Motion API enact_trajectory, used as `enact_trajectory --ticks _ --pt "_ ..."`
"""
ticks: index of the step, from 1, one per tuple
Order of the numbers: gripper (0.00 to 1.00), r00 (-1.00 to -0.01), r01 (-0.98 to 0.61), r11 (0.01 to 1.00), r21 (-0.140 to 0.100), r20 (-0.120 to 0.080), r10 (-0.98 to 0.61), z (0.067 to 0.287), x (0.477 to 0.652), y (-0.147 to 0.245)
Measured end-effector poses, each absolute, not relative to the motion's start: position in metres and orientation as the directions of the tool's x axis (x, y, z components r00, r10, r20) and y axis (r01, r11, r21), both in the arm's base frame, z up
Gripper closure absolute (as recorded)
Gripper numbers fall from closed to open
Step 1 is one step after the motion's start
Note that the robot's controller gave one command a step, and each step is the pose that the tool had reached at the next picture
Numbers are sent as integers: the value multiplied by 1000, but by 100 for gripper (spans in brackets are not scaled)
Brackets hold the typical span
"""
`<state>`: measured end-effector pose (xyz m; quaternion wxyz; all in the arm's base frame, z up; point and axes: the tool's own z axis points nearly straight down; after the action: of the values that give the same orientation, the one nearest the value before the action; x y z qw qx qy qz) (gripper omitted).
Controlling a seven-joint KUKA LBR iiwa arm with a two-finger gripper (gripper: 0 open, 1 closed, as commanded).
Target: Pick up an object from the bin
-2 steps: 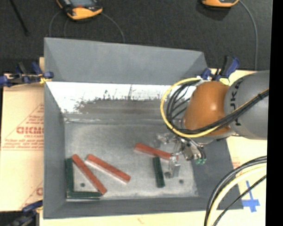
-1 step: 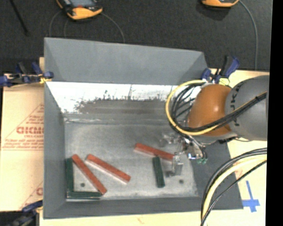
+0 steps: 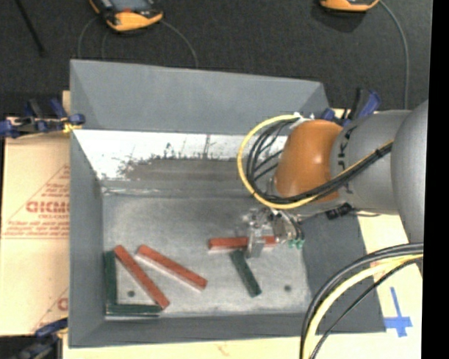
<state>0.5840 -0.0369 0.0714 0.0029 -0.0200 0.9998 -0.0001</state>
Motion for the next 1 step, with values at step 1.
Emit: enact_trajectory --ticks 1 --pt "100 -999 -40 999 -1 -6 -40 71 584 -37"
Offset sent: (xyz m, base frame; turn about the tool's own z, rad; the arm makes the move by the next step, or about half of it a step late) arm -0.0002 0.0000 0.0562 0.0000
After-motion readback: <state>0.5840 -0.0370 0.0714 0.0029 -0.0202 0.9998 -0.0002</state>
